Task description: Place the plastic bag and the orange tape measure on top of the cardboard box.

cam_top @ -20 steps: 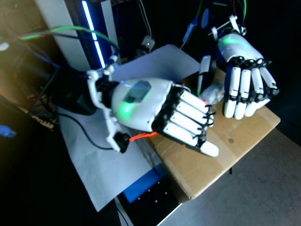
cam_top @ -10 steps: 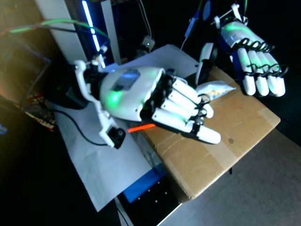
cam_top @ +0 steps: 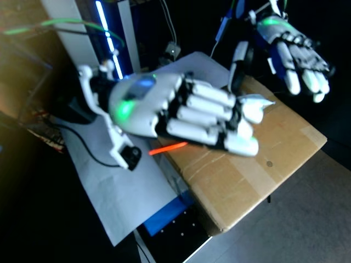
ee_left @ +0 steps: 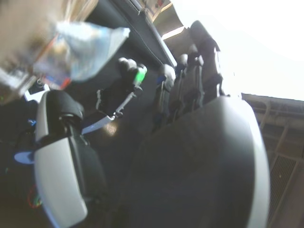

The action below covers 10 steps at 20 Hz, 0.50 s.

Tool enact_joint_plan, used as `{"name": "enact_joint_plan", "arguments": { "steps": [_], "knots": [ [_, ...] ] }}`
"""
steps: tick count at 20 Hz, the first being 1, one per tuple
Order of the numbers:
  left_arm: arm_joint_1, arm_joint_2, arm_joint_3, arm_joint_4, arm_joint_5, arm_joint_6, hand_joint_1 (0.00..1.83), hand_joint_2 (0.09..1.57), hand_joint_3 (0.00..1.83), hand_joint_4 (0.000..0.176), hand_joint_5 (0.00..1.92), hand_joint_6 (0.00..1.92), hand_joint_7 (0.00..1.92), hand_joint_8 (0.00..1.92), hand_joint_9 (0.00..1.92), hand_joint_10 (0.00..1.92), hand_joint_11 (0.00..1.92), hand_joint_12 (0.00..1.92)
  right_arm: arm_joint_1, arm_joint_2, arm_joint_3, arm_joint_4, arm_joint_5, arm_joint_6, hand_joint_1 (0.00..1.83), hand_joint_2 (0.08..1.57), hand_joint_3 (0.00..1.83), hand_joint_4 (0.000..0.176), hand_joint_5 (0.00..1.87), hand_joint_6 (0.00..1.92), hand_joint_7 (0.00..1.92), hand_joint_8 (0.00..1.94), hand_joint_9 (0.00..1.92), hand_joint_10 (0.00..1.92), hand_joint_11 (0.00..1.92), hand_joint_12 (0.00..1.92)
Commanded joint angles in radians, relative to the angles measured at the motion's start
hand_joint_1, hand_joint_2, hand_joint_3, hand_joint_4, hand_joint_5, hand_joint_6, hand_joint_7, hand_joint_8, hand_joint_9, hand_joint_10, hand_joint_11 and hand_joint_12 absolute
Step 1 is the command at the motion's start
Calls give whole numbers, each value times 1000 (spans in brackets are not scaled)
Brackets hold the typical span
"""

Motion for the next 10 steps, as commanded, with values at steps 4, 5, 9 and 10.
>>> {"name": "enact_joint_plan", "arguments": {
  "steps": [4, 5, 9, 10],
  "knots": [
    [15, 93, -78, 21, 295, -1, 747, 940, 2, 34, 284, 22, 277, 17, 283, 66, 0, 1588, -23, 111, -124, -36, -301, 6, 493, 887, 1, 5, 131, 6, 245, 43, 49, 601, 0, 1491],
    [24, 109, -95, 21, 335, -1, 824, 936, 1, 15, 337, 17, 344, 11, 306, 238, 54, 1625, -41, 142, -152, -36, -353, 10, 629, 931, 7, 43, 148, 9, 267, 41, 43, 659, 0, 1486],
    [75, 163, -137, 21, 462, -29, 927, 1088, 27, 0, 399, 20, 500, 39, 252, 885, 177, 1639, -119, 193, -189, -45, -505, 138, 538, 1156, 1, 0, 163, 3, 299, 243, 10, 964, 0, 1421],
    [92, 177, -141, 21, 505, -55, 838, 1115, 16, 0, 394, 25, 495, 44, 225, 954, 91, 1632, -142, 199, -192, -44, -550, 166, 501, 1146, 3, 0, 186, 18, 267, 289, 64, 890, 0, 1367]
  ]
}}
